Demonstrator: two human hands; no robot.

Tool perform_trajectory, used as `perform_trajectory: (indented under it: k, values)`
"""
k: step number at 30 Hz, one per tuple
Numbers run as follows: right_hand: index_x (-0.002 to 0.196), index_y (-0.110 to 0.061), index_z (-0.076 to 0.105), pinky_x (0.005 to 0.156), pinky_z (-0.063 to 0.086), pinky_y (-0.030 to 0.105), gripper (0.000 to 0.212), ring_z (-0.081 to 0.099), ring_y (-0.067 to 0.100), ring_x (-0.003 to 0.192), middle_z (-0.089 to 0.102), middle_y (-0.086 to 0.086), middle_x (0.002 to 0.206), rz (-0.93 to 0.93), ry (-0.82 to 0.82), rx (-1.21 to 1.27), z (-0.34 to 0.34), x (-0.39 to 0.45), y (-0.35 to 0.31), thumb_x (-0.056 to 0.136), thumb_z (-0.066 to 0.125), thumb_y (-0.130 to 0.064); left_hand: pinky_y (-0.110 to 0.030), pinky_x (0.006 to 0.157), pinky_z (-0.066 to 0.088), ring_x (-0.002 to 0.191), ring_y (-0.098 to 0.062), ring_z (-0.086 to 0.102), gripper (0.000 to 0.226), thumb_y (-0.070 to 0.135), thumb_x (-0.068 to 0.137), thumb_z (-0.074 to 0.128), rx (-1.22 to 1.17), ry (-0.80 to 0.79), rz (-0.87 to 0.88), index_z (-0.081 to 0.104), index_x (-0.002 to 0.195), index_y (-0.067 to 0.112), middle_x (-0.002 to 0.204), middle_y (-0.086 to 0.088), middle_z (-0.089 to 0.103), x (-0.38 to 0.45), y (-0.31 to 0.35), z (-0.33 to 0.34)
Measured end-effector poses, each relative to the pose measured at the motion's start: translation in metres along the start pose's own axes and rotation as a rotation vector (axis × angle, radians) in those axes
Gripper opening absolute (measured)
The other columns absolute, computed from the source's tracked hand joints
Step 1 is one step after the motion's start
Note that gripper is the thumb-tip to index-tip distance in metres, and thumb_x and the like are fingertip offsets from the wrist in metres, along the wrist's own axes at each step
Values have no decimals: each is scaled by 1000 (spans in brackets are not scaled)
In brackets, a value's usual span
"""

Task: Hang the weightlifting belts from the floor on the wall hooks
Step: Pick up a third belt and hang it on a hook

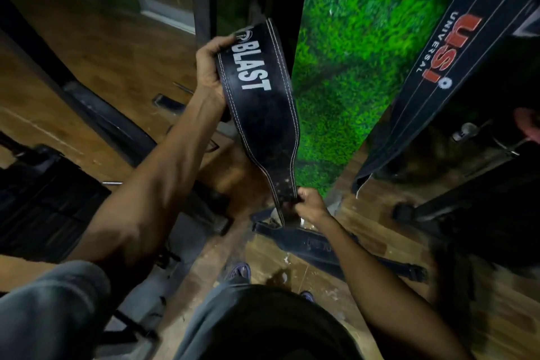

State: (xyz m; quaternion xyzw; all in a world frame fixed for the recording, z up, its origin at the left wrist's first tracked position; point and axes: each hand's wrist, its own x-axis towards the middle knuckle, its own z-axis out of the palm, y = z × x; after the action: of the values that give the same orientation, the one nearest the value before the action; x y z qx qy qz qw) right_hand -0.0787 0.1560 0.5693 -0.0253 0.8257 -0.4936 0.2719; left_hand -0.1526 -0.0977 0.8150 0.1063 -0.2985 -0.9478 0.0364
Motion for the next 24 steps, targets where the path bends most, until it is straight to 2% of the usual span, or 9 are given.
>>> perform_trajectory:
  k: [4, 6, 8, 13, 16, 18, 20, 22, 24]
  values:
    - [104, -11, 65, 64, 48, 10, 42, 62, 15, 92, 72, 3, 100, -13, -37, 138, -37, -8, -82, 75, 72, 19, -48, 76, 63, 78, -36, 74, 32, 3, 85, 47, 127, -50, -36, 78, 80, -6, 86, -21, 75, -11, 5, 20]
    - [112, -11, 64, 60, 44, 15, 50, 60, 16, 97, 72, 9, 112, -71, -25, 241, -56, -4, -123, 68, 77, 7, -50, 75, 64, 80, -35, 75, 36, -1, 87, 43, 201, -43, -76, 78, 79, -5, 86, -20, 76, -16, 1, 22]
    - [107, -17, 66, 64, 41, 22, 46, 62, 16, 94, 74, 1, 102, -139, -55, 335, -72, -6, -162, 64, 76, -6, -55, 85, 61, 93, -37, 73, 33, -3, 78, 50, 217, -65, -116, 74, 99, -3, 98, -21, 75, -21, -1, 18]
    - [121, -13, 69, 100, 55, 47, 40, 71, 27, 114, 77, 8, 118, -367, -42, 381, -85, -7, -234, 83, 82, -12, -53, 88, 61, 102, -36, 72, 50, -14, 71, 54, 230, -165, -68, 67, 117, 2, 111, -19, 73, -29, -8, 11]
    - [122, -2, 66, 89, 60, 28, 46, 73, 12, 102, 77, 1, 109, -426, 52, 330, -83, -5, -243, 79, 83, 0, -52, 96, 58, 106, -33, 72, 39, -8, 78, 57, 187, -185, -19, 74, 111, 3, 115, -18, 74, -34, -3, 11]
    - [114, -6, 67, 80, 57, 14, 37, 71, -1, 91, 74, -8, 101, -455, 77, 268, -84, -7, -241, 80, 80, 5, -54, 104, 52, 118, -36, 66, 32, 14, 87, 64, 95, -148, -55, 72, 115, 2, 126, -20, 69, -30, 5, 16]
    - [115, -1, 70, 87, 61, 27, 38, 71, 14, 97, 76, 6, 107, -459, 72, 215, -86, -2, -236, 80, 81, 5, -48, 90, 61, 102, -33, 73, 29, 22, 91, 65, 183, -65, -74, 66, 113, 2, 109, -18, 76, -24, 12, 24]
    - [117, 4, 69, 87, 60, 35, 39, 69, 23, 100, 74, 20, 115, -428, 31, 195, -89, 1, -235, 80, 80, 6, -39, 66, 64, 75, -26, 77, 10, 7, 96, 60, 348, 15, -86, 66, 101, 3, 84, -13, 78, -23, 11, 24]
    - [117, 2, 70, 92, 59, 39, 34, 69, 26, 100, 73, 22, 119, -385, -10, 266, -96, 6, -240, 85, 79, -4, -37, 64, 64, 72, -25, 76, 11, 0, 95, 58, 414, 9, -108, 68, 98, 3, 83, -11, 78, -23, 4, 17]
